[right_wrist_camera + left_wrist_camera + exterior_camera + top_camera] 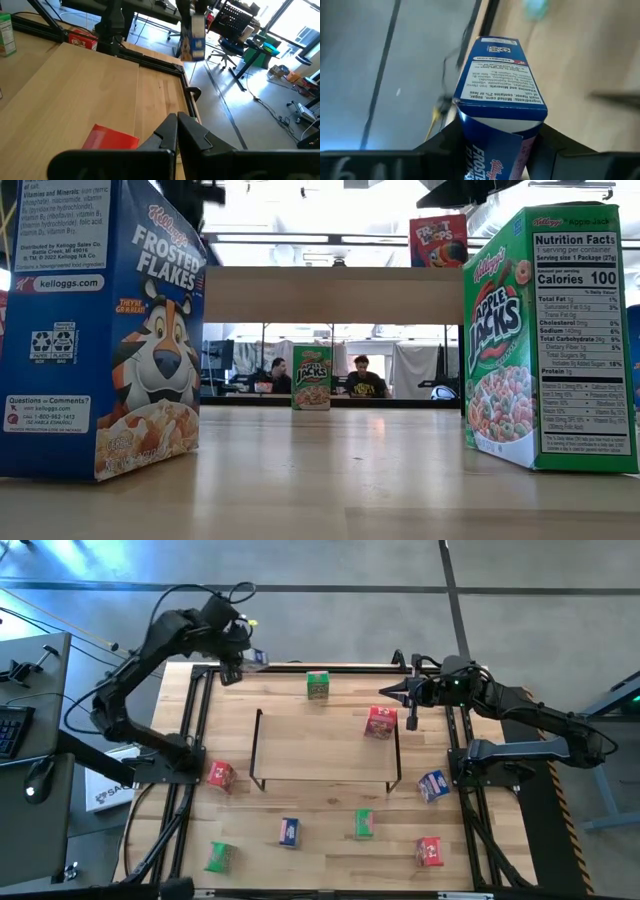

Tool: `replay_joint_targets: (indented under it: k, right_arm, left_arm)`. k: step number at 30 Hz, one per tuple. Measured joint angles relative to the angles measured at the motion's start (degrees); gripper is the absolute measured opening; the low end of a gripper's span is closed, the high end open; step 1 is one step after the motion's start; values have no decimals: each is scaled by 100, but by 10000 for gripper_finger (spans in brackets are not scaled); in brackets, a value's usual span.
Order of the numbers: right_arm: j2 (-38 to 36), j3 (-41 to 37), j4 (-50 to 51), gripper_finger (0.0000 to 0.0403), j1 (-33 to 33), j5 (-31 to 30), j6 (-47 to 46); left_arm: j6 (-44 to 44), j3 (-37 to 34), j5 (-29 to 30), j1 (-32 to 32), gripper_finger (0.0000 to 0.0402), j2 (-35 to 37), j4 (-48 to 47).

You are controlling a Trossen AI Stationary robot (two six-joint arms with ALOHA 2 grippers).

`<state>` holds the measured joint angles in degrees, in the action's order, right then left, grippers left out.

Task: Stack cereal on shelf
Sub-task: Put the top blue cereal box on the shelf

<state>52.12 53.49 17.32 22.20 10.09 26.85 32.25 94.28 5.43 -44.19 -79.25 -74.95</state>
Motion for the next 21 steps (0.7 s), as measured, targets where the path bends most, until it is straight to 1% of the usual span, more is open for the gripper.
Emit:
replay_joint_targets:
  k: [4,6,9,14,17,21]
  right_arm:
    - [0,0,-35,0,0,0,-9]
    - [0,0,-120,0,0,0,-95]
    - [0,0,-169,0,-5,7,-133]
    - [0,0,-175,0,-86,30,-193]
    - [0,0,-173,0,-167,44,-254]
    - [0,0,-174,0,-277,44,-249]
  left_arm:
    - [-730,454,-870,751,133,57,-46]
    - [-1082,609,-1119,1131,133,-5,-16]
    - [-1501,737,-1003,1717,133,-261,-13]
    - [-1841,754,-940,2550,133,-849,310]
    - [-1971,756,-942,2912,133,-1194,490]
    - [-2125,756,-904,3199,133,-1535,542]
